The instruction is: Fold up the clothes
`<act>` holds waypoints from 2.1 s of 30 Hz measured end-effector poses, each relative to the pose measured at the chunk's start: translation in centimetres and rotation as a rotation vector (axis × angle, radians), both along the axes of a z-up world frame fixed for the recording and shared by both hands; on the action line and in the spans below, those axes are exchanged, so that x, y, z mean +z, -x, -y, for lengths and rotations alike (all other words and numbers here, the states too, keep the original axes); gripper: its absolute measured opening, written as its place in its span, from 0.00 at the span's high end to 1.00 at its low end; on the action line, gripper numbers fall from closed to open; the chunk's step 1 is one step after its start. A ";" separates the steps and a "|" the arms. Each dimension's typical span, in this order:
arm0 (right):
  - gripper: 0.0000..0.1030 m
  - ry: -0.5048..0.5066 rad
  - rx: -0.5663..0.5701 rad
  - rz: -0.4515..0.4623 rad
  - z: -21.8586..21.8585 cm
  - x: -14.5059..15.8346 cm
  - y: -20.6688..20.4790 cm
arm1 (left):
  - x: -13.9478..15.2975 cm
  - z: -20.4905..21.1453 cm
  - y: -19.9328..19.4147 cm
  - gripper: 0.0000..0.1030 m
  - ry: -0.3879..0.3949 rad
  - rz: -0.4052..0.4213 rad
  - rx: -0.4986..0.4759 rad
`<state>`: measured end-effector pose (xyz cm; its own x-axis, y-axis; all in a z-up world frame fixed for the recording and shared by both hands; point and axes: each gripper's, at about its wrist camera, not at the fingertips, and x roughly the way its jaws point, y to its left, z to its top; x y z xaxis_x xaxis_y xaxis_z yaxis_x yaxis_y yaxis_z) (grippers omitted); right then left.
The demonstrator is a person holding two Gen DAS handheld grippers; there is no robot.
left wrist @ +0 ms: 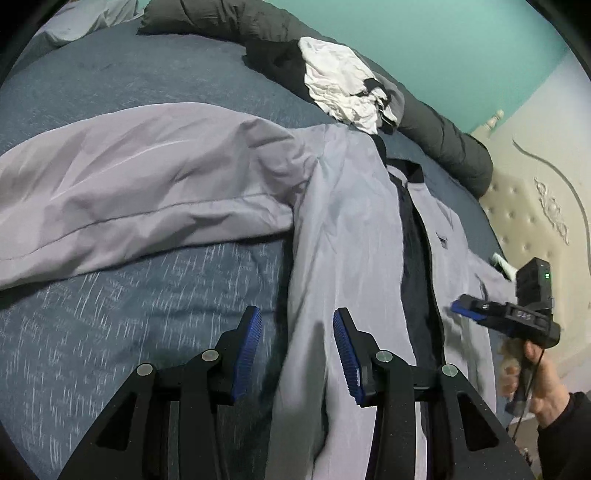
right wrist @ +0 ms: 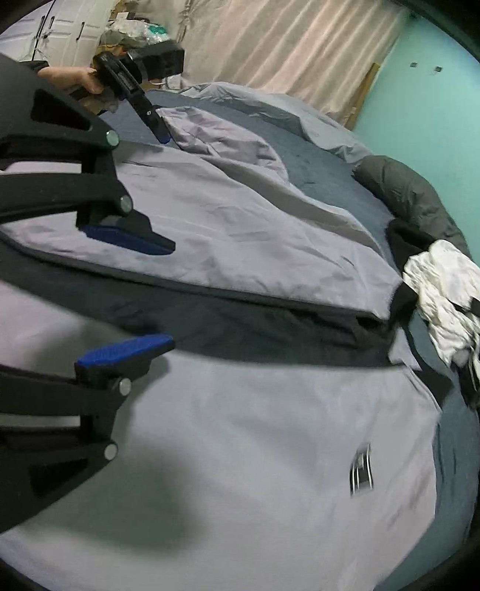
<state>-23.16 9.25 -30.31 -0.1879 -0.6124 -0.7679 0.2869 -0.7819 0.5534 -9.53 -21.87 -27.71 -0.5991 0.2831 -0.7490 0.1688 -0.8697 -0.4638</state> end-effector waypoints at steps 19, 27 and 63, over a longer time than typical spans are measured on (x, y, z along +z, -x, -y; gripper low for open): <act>0.58 -0.022 0.035 0.005 5.7 -3.6 3.8 | -2.1 2.1 0.8 0.57 -0.063 -0.054 0.046; 0.94 0.058 0.047 -0.023 4.2 -2.7 2.1 | -2.0 2.6 1.2 0.57 -0.076 -0.069 0.065; 0.89 0.012 -0.037 -0.121 2.4 -0.7 2.4 | -2.2 3.4 3.3 0.55 -0.134 -0.079 0.089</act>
